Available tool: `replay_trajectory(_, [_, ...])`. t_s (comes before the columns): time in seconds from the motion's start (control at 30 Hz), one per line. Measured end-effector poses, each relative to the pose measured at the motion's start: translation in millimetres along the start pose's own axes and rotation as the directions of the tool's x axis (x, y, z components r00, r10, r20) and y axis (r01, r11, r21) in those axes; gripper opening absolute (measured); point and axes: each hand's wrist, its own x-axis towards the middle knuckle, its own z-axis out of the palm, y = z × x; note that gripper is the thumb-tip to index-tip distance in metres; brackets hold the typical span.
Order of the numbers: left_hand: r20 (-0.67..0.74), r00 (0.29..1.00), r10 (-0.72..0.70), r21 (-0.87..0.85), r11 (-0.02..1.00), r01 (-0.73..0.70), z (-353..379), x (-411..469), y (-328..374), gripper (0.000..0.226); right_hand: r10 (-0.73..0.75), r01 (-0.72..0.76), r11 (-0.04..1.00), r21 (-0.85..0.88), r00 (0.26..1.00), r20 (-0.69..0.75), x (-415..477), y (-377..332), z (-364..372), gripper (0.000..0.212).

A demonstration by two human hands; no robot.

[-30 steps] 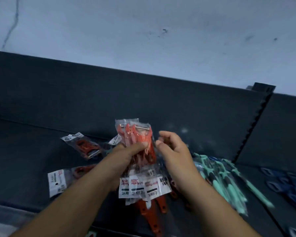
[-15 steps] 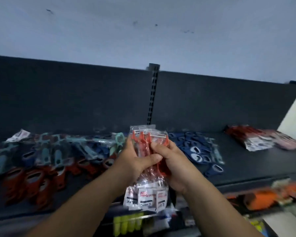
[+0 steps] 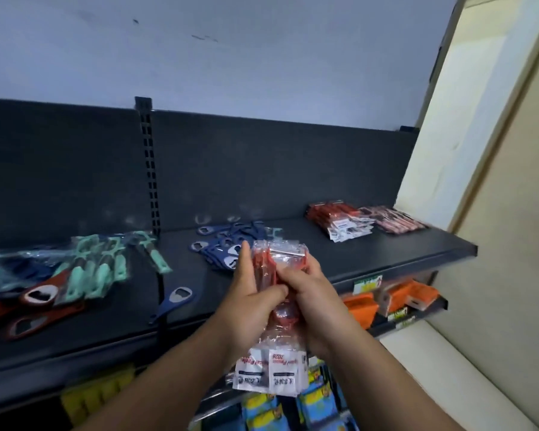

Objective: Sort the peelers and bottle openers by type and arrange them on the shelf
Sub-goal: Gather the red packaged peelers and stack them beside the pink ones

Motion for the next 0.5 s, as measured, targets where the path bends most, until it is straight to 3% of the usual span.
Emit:
replay_trajectory(0.13, [0.044, 0.999, 0.009, 0.011, 1.000, -0.010, 30.7, 11.9, 2.1, 0.083, -0.013, 0.012, 0.999, -0.038, 1.000, -0.021, 3.6, -11.2, -17.4, 0.033])
replay_trajectory(0.33, [0.080, 0.993, -0.086, -0.023, 0.996, 0.088, 34.1, 55.2, 9.7, 0.078, -0.083, 0.068, 0.994, -0.091, 0.982, -0.168, 41.8, -28.6, -36.9, 0.046])
replay_trajectory(0.5, [0.153, 0.979, -0.132, 0.006, 0.991, 0.133, 40.1, 106.4, 14.2, 0.059, -0.128, 0.106, 0.986, -0.128, 0.976, -0.177, 88.1, -45.7, -49.3, 0.049])
